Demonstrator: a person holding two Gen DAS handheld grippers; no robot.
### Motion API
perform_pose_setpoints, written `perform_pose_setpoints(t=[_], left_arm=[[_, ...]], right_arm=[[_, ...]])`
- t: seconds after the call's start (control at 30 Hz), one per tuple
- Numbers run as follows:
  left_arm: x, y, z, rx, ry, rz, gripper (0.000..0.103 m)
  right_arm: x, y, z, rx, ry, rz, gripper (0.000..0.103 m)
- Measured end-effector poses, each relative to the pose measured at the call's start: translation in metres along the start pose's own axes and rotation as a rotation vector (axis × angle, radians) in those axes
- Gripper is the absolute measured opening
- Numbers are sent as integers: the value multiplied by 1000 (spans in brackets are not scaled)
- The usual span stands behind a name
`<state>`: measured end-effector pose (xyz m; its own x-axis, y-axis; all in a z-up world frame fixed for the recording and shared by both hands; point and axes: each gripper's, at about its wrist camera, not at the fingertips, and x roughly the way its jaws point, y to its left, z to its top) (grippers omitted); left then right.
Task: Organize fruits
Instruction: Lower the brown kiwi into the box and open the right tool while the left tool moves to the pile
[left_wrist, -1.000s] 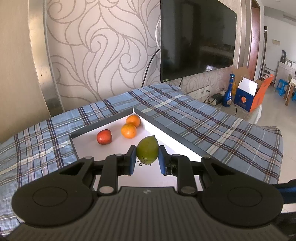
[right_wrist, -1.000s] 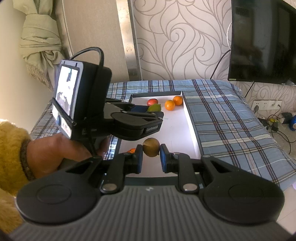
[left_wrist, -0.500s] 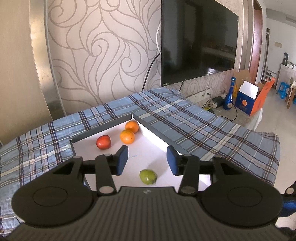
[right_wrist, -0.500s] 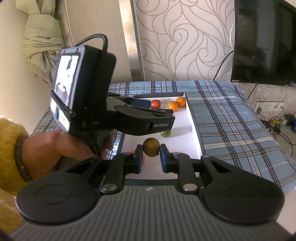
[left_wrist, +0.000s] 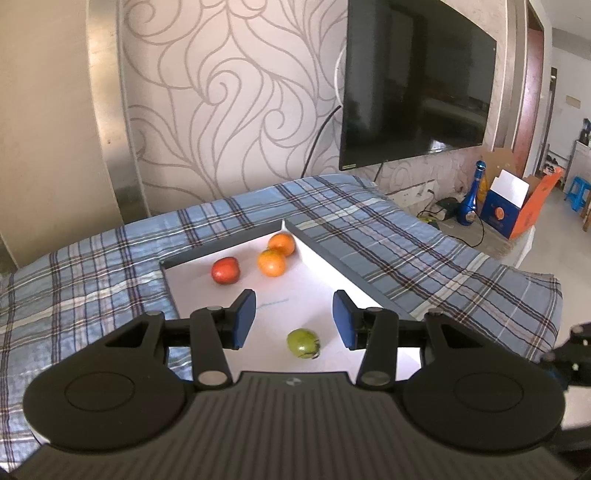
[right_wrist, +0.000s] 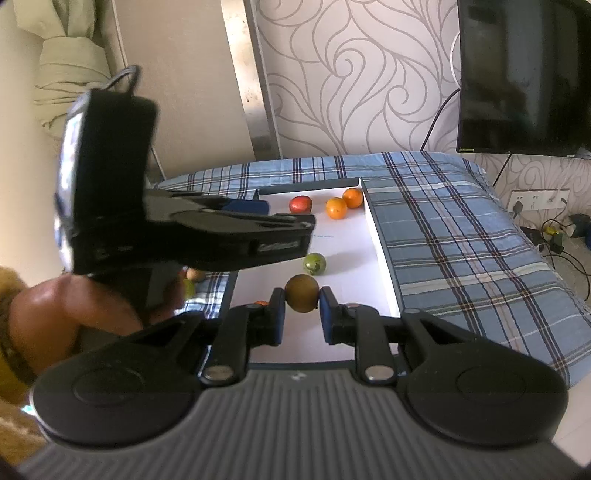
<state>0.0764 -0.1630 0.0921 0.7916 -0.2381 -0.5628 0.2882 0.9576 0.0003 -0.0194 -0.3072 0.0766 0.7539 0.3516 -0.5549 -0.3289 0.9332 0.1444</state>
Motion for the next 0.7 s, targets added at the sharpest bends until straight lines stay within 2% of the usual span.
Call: perform_pose_setpoints(t=[0.47,0.7], left_arm=[[-54,20,-25,19,-46,19,52],[-68,19,-45,10,-17,-22,52]], right_arm=[[32,-7,9,-7,39,16,23],[48,-10,9,2,67,16,23]])
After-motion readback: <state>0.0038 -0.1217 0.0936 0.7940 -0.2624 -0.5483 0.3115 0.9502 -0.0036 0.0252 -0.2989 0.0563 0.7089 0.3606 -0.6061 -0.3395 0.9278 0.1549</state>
